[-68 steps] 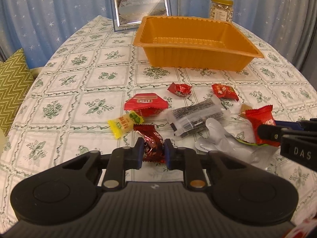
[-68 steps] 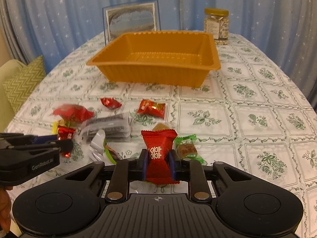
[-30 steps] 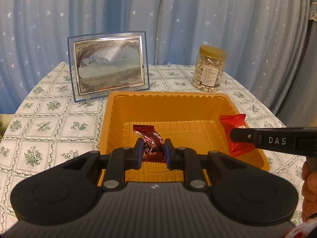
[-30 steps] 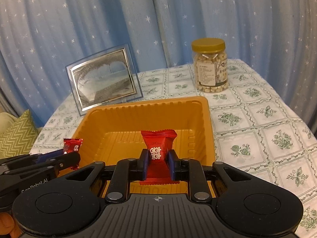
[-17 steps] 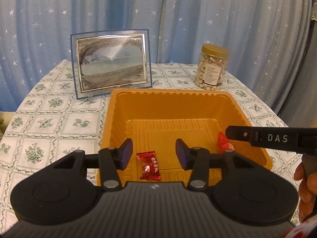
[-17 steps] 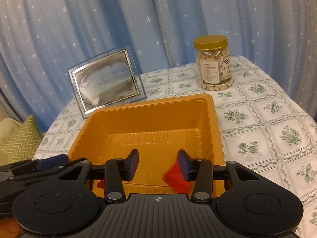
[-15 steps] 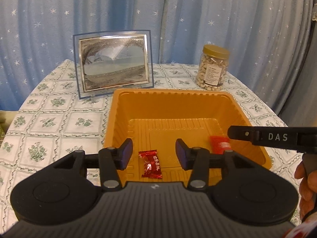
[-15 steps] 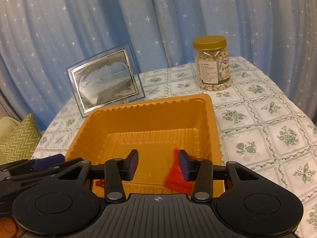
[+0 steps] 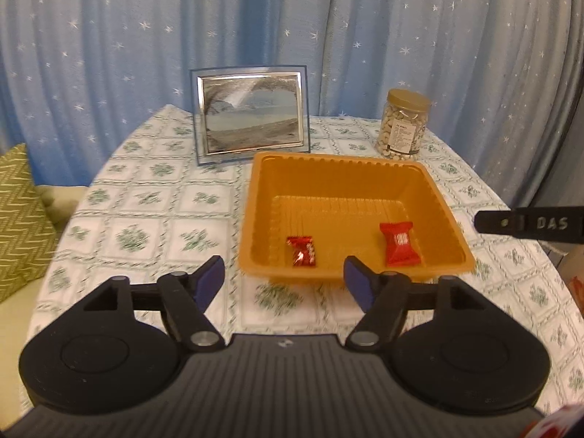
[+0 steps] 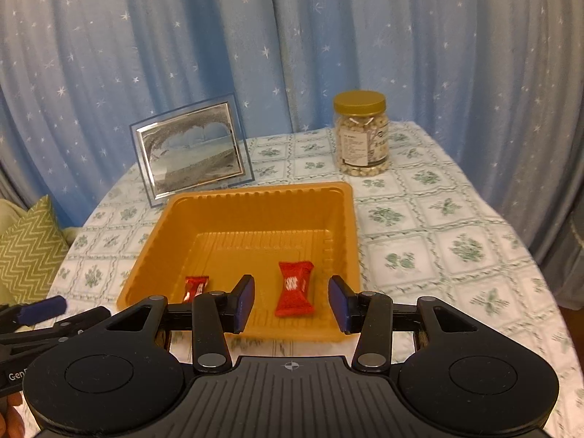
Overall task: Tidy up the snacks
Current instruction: 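Withdraw both tools from the tray back toward the snack pile, then grasp the yellow packet with the left tool while the right tool grasps the green-wrapped candy, then lower both held snacks into the orange tray and open both tools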
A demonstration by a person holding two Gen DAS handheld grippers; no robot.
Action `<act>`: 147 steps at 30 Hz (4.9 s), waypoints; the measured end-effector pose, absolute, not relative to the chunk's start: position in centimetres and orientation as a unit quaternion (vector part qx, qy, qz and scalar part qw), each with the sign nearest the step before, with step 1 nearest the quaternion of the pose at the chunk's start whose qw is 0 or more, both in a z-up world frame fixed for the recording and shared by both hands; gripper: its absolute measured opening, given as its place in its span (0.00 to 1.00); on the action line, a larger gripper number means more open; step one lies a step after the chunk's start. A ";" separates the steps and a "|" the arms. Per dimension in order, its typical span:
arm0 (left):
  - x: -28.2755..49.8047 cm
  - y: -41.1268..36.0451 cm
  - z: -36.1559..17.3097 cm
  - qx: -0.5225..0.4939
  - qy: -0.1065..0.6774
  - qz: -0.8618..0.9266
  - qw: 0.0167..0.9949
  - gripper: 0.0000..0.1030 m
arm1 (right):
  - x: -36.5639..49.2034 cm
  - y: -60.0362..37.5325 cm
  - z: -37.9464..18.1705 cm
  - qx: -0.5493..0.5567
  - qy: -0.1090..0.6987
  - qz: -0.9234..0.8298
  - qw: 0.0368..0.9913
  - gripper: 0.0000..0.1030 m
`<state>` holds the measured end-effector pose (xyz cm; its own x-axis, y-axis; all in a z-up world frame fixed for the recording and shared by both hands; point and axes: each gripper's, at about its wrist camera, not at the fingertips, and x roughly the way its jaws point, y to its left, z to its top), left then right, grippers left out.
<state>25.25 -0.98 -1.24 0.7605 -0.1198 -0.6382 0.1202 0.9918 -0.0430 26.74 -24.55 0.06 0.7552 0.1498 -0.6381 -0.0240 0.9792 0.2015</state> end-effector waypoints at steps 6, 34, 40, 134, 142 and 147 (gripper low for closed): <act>20.7 0.0 0.2 -0.011 0.344 -0.055 0.937 0.74 | 21.8 -24.3 1.5 0.093 0.351 0.045 0.931 0.45; 10.2 2.2 -2.0 -0.019 0.376 -0.017 0.926 0.87 | 9.5 -24.3 -1.7 0.104 0.381 0.033 0.918 0.65; 10.5 2.2 -3.8 -0.018 0.388 -0.012 0.921 0.87 | 9.2 -24.9 -4.0 0.117 0.381 0.034 0.916 0.65; 19.4 -3.8 -1.7 0.037 0.352 -0.131 0.926 0.19 | 17.8 -24.1 -2.4 0.083 0.346 0.078 0.931 0.24; 26.4 -5.2 -0.6 0.034 0.334 -0.141 0.931 0.19 | 24.8 -25.2 -1.1 0.094 0.336 0.081 0.934 0.24; 30.2 -5.3 -1.3 0.020 0.344 -0.138 0.929 0.19 | 28.9 -26.1 -1.7 0.123 0.346 0.078 0.927 0.24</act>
